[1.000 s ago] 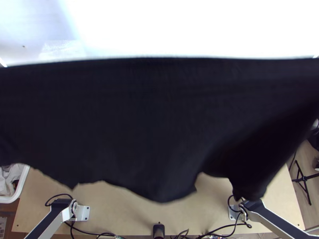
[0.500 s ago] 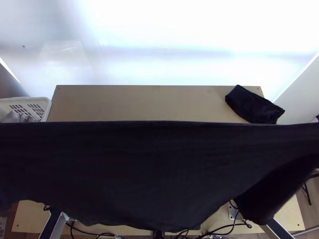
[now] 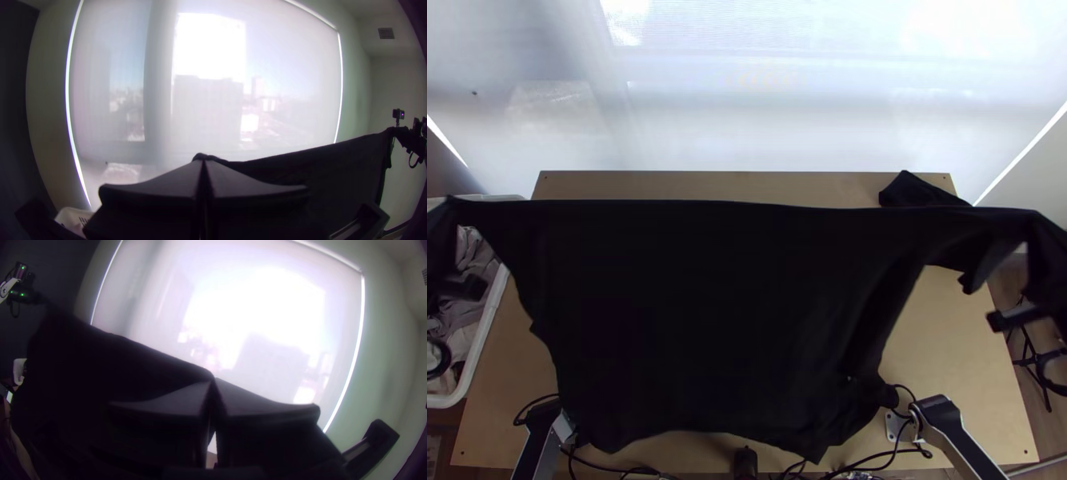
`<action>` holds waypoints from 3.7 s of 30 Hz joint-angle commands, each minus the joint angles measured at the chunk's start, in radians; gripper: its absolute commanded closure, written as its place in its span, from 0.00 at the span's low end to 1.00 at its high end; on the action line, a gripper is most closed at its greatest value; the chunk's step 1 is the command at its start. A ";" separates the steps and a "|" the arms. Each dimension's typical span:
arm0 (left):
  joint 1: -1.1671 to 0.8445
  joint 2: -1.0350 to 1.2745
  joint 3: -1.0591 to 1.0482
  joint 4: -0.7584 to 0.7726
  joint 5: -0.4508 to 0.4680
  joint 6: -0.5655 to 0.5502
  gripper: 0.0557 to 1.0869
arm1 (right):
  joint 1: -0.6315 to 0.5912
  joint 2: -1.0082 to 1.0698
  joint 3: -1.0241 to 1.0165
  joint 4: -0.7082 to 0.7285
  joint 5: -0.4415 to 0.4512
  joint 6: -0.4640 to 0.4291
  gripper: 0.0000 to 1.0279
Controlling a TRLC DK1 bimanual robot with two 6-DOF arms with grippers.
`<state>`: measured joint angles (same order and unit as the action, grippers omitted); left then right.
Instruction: Fold the t-shirt
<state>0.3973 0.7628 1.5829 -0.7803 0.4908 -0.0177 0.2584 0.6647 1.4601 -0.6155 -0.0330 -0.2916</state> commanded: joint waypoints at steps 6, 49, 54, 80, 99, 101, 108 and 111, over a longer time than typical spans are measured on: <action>-0.288 0.130 -0.439 0.309 -0.244 -0.014 0.96 | -0.013 0.200 -0.218 0.181 0.021 0.091 0.97; -0.425 1.205 -0.067 0.840 -0.564 -0.008 0.96 | -0.094 1.351 0.201 0.563 0.021 0.117 0.97; -0.408 1.270 -0.015 0.840 -0.581 -0.007 0.96 | -0.084 1.446 0.298 0.563 0.022 0.120 0.97; -0.394 1.443 0.126 0.840 -0.587 -0.005 0.97 | -0.062 1.627 0.422 0.563 0.079 0.100 0.97; -0.373 1.257 -0.150 0.889 -0.546 -0.033 0.96 | -0.045 1.333 0.025 0.563 0.077 0.137 0.97; -0.373 1.238 -0.181 0.891 -0.544 -0.034 0.96 | -0.041 1.299 -0.017 0.563 0.076 0.144 0.97; -0.374 1.150 -0.288 0.894 -0.517 -0.071 0.96 | -0.028 1.199 -0.116 0.563 0.056 0.160 0.97; -0.377 1.116 -0.331 0.895 -0.505 -0.076 0.96 | -0.022 1.150 -0.167 0.559 0.048 0.166 0.97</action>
<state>0.0216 1.9530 1.3460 0.1135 -0.0376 -0.0757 0.2237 1.9141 1.3994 -0.0525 0.0330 -0.1398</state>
